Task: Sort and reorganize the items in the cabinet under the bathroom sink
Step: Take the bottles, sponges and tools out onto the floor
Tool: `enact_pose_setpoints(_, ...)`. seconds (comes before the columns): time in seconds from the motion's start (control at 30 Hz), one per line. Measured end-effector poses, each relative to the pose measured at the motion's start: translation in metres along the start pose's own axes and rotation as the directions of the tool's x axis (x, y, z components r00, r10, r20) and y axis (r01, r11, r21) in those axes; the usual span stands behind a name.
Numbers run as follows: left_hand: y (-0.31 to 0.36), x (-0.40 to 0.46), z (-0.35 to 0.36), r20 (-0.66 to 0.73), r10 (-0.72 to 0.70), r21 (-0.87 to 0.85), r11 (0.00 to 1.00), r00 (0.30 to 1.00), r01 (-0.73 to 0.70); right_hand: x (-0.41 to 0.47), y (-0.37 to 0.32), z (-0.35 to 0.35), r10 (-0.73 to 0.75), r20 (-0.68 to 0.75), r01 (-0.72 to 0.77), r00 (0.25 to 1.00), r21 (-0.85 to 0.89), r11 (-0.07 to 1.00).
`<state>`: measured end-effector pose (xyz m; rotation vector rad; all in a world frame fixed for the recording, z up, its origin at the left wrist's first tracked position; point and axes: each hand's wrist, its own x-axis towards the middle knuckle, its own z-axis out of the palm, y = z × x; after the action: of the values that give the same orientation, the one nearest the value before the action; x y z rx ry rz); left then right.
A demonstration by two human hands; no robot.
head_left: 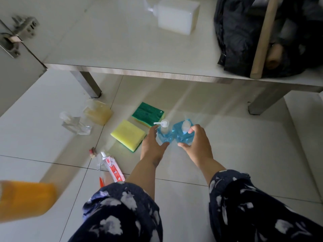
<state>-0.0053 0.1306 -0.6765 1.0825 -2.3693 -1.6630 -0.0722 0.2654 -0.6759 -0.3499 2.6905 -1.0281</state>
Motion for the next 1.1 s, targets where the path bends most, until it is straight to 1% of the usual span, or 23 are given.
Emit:
enact_pose_setpoints(0.1, 0.013, -0.005, -0.013, -0.012, 0.014, 0.022, 1.000, 1.000, -0.013, 0.004, -0.013, -0.025, 0.036, 0.091, -0.029, 0.995, -0.071, 0.997)
enact_pose_setpoints(0.17, 0.027, -0.010, -0.027, -0.012, 0.036, 0.067, 0.997, 0.999, -0.035, 0.008, -0.029, -0.046, 0.084, 0.198, -0.053, 0.977, -0.159, 0.986)
enact_pose_setpoints(0.2, 0.036, -0.012, -0.035, -0.012, 0.050, 0.082, 0.995, 0.999, -0.049, 0.011, -0.038, -0.057, 0.100, 0.259, -0.044, 0.961, -0.215, 0.976)
enact_pose_setpoints(0.3, 0.074, -0.013, -0.060, -0.056, 0.107, 0.096, 0.990, 0.993, -0.102, 0.020, -0.076, -0.093, 0.101, 0.398, 0.071, 0.912, -0.396, 0.916)
enact_pose_setpoints(0.37, 0.105, -0.009, -0.074, -0.113, 0.166, 0.138, 0.979, 0.980, -0.150, 0.028, -0.104, -0.118, 0.122, 0.435, 0.079, 0.892, -0.417, 0.905)
enact_pose_setpoints(0.4, 0.120, -0.006, -0.080, -0.135, 0.197, 0.182, 0.968, 0.971, -0.171, 0.033, -0.117, -0.130, 0.124, 0.438, 0.070, 0.890, -0.401, 0.913)
enact_pose_setpoints(0.47, 0.148, 0.004, -0.087, -0.158, 0.254, 0.300, 0.933, 0.954, -0.198, 0.046, -0.141, -0.151, 0.073, 0.422, 0.098, 0.904, -0.368, 0.925)
enact_pose_setpoints(0.53, 0.166, 0.020, -0.090, -0.136, 0.298, 0.422, 0.880, 0.945, -0.217, 0.063, -0.161, -0.165, -0.019, 0.391, 0.166, 0.920, -0.347, 0.923)
enact_pose_setpoints(0.57, 0.172, 0.030, -0.091, -0.107, 0.297, 0.488, 0.847, 0.949, -0.210, 0.072, -0.169, -0.171, -0.067, 0.372, 0.201, 0.926, -0.335, 0.921)
enact_pose_setpoints(0.67, 0.182, 0.065, -0.094, -0.024, 0.219, 0.688, 0.712, 0.975, -0.143, 0.109, -0.185, -0.175, -0.194, 0.298, 0.284, 0.935, -0.296, 0.912)
enact_pose_setpoints(0.73, 0.186, 0.088, -0.098, 0.036, 0.133, 0.773, 0.625, 0.991, -0.112, 0.139, -0.191, -0.170, -0.242, 0.243, 0.308, 0.939, -0.287, 0.907)
enact_pose_setpoints(0.83, 0.185, 0.110, -0.100, 0.120, 0.040, 0.821, 0.557, 0.992, -0.121, 0.186, -0.202, -0.161, -0.259, 0.194, 0.317, 0.946, -0.397, 0.861)
enact_pose_setpoints(0.97, 0.176, 0.122, -0.097, 0.128, 0.066, 0.826, 0.546, 0.990, -0.143, 0.239, -0.219, -0.149, -0.231, 0.163, 0.283, 0.959, -0.545, 0.789)
enact_pose_setpoints(1.1, 0.172, 0.124, -0.096, 0.123, 0.086, 0.836, 0.528, 0.989, -0.150, 0.274, -0.229, -0.140, -0.197, 0.164, 0.256, 0.967, -0.587, 0.768)
